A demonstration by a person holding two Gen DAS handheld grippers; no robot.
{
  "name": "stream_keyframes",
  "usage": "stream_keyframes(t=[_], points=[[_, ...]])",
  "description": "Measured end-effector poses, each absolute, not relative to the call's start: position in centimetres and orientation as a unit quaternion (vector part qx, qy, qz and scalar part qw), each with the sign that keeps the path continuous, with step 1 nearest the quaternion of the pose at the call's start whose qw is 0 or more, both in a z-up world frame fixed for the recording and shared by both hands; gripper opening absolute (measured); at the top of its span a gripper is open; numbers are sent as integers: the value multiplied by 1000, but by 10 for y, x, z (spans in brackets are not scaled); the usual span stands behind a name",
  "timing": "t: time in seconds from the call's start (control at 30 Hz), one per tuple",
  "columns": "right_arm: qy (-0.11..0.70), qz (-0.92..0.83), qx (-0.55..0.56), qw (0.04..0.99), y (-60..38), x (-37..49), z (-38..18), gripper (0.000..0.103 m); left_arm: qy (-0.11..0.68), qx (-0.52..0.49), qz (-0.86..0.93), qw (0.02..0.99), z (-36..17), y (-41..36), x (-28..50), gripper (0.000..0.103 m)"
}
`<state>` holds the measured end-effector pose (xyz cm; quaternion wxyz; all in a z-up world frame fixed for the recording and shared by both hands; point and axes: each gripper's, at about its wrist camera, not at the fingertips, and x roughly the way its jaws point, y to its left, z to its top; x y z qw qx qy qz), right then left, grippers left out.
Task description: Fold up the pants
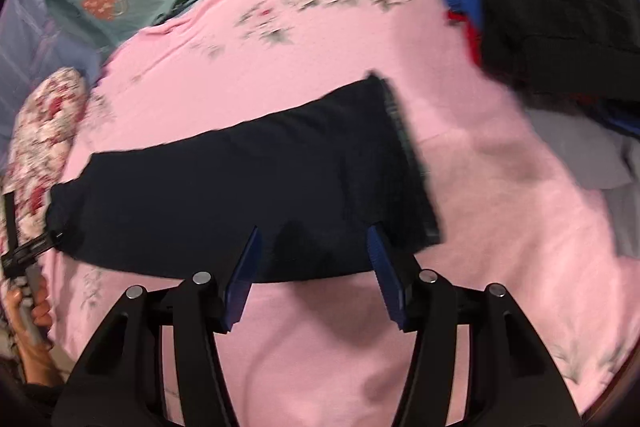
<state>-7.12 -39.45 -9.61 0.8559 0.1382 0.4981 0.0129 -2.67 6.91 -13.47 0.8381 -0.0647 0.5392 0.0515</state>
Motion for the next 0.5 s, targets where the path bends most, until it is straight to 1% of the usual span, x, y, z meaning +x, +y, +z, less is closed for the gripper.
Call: stream_keyframes(t=[0.1, 0.17, 0.23, 0.37, 0.5], points=[[472, 3, 175, 864, -411, -85, -86, 58, 532, -76, 40, 843, -128, 69, -30, 100], [472, -27, 199, 859, -423, -93, -87, 66, 533, -78, 25, 842, -127, 64, -32, 100], [473, -51, 212, 854, -431, -96, -91, 67, 536, -76, 11, 841, -128, 58, -32, 100], [487, -36, 259, 833, -438, -94, -106, 67, 544, -49, 13, 838, -139, 47, -30, 100], [474, -35, 275, 836, -436, -88, -109, 67, 541, -19, 26, 841, -148, 38, -29, 101]])
